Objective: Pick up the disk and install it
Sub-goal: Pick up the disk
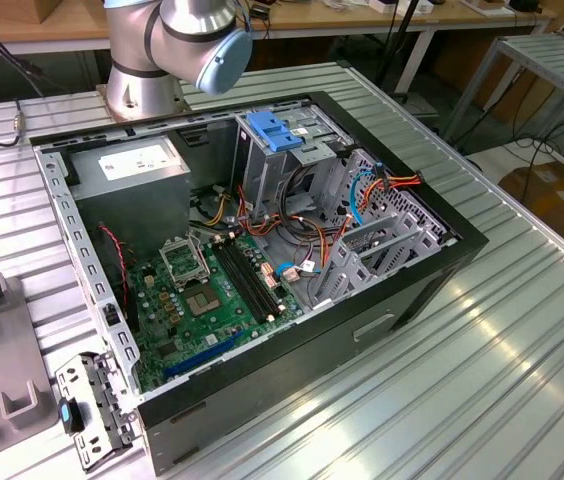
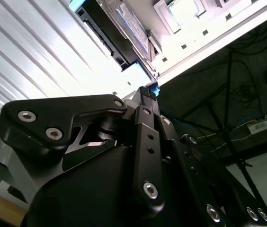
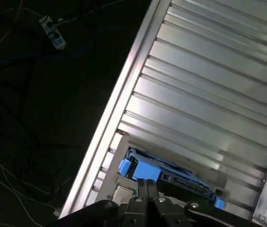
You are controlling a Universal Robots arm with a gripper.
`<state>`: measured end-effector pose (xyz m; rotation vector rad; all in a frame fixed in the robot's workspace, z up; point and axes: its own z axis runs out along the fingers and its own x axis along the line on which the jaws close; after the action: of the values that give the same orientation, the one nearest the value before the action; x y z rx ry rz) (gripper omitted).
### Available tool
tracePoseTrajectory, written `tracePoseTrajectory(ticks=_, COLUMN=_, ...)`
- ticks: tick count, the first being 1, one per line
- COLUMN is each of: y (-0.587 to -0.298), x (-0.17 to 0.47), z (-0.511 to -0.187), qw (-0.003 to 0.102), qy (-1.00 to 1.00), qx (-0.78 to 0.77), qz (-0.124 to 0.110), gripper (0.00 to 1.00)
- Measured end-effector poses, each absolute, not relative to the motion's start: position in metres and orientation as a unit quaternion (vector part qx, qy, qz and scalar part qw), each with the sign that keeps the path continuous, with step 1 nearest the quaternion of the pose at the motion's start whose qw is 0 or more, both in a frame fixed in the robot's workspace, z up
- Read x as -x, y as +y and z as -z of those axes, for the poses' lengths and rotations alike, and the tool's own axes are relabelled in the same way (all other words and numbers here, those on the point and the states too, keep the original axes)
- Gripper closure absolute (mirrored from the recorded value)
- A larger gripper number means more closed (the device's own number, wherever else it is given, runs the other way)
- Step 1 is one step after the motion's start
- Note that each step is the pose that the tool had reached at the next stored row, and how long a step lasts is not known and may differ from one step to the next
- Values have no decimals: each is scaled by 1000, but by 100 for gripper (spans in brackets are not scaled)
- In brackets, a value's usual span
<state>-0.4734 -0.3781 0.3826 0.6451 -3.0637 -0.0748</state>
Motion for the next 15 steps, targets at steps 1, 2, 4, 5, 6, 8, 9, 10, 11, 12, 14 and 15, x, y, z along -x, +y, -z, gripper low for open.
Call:
tracePoseTrajectory(ticks=1, y=-378, x=473, z=-383, qw=5, qy=-977, qx=-213, qz=24, gripper=89)
tracePoseTrajectory(ticks=2, y=-378, x=473, z=-383, qw=5, qy=-974, qx=-226, qz=24, gripper=89)
tracePoseTrajectory(ticks=4, y=-378, x=473, z=-383, qw=6, qy=-970, qx=-242, qz=24, gripper=89)
tracePoseTrajectory(ticks=5, y=-378, x=473, z=-383, qw=6, qy=-966, qx=-258, qz=24, gripper=89)
tracePoseTrajectory(ticks=6, y=-378, x=473, z=-383, qw=6, qy=-963, qx=-269, qz=24, gripper=89)
tracePoseTrajectory(ticks=8, y=-378, x=473, z=-383, qw=7, qy=-957, qx=-289, qz=23, gripper=89)
tracePoseTrajectory(ticks=9, y=-378, x=473, z=-383, qw=7, qy=-954, qx=-299, qz=23, gripper=89)
tracePoseTrajectory(ticks=10, y=-378, x=473, z=-383, qw=7, qy=-952, qx=-306, qz=23, gripper=89)
tracePoseTrajectory(ticks=11, y=-378, x=473, z=-383, qw=8, qy=-949, qx=-313, qz=23, gripper=89)
tracePoseTrajectory(ticks=12, y=-378, x=473, z=-383, qw=8, qy=-947, qx=-321, qz=23, gripper=89)
tracePoseTrajectory(ticks=14, y=-378, x=473, z=-383, qw=8, qy=-940, qx=-340, qz=23, gripper=89)
tracePoseTrajectory(ticks=15, y=-378, x=473, z=-383, qw=8, qy=-936, qx=-352, qz=23, gripper=89)
